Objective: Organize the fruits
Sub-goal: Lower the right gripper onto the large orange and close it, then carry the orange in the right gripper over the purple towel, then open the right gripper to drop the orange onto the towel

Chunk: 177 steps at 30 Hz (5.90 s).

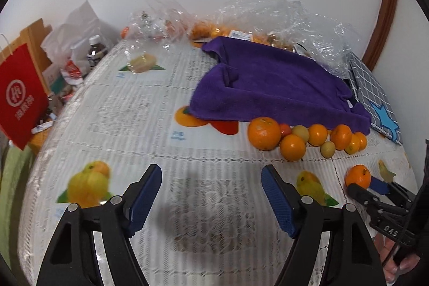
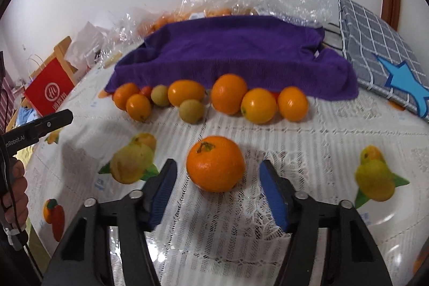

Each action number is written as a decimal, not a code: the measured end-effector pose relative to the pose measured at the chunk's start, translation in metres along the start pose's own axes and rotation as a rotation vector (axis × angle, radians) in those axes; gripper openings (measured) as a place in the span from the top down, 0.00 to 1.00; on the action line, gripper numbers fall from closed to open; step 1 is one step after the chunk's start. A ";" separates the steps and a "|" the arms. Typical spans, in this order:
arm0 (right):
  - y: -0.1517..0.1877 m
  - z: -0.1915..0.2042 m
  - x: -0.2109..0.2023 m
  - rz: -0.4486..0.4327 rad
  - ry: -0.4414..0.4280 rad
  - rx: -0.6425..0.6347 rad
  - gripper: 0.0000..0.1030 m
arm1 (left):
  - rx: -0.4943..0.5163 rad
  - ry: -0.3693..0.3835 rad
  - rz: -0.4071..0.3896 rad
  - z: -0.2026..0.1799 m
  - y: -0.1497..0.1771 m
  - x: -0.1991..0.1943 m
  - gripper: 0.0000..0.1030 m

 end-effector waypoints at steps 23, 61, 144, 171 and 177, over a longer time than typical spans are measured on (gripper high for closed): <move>-0.009 -0.022 -0.013 -0.028 0.005 -0.024 0.54 | -0.132 0.234 0.083 -0.052 -0.029 0.059 0.41; -0.108 -0.040 -0.059 -0.163 0.024 0.036 0.62 | -0.048 0.196 0.014 -0.056 -0.109 -0.004 0.62; -0.166 -0.097 0.016 -0.075 0.201 0.099 0.34 | 0.122 0.112 0.096 -0.118 -0.185 0.119 0.47; -0.075 -0.096 -0.052 -0.047 0.211 0.143 0.35 | 0.045 0.048 -0.008 -0.050 -0.116 0.001 0.47; -0.062 -0.076 -0.046 -0.055 0.151 0.061 0.36 | -0.018 0.022 -0.021 -0.023 -0.076 -0.007 0.47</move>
Point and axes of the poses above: each gripper's, at about its wrist camera, not at the fingertips, and x roughly the way its jaws point, z to its left, y to its underside, the point moved 9 cm from there along x, roughly the way its jaws point, and after that the axes turned 11 degrees about -y, right-handed, at the moved point
